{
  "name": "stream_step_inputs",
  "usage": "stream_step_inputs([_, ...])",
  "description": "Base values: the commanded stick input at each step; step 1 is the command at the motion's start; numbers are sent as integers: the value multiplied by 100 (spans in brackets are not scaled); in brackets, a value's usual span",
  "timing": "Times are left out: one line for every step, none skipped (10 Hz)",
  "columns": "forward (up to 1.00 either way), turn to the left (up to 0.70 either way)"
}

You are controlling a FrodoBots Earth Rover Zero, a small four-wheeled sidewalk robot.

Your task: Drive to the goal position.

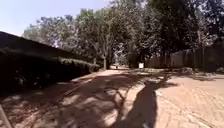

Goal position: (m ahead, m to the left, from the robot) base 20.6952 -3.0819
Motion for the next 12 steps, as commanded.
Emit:
stream_step_inputs([70, 0])
stream_step_inputs([70, 0])
stream_step_inputs([70, 0])
stream_step_inputs([70, 0])
stream_step_inputs([70, 0])
stream_step_inputs([70, 0])
stream_step_inputs([70, 0])
stream_step_inputs([70, 0])
stream_step_inputs([70, 0])
stream_step_inputs([70, 0])
stream_step_inputs([70, 0])
stream_step_inputs([70, 0])
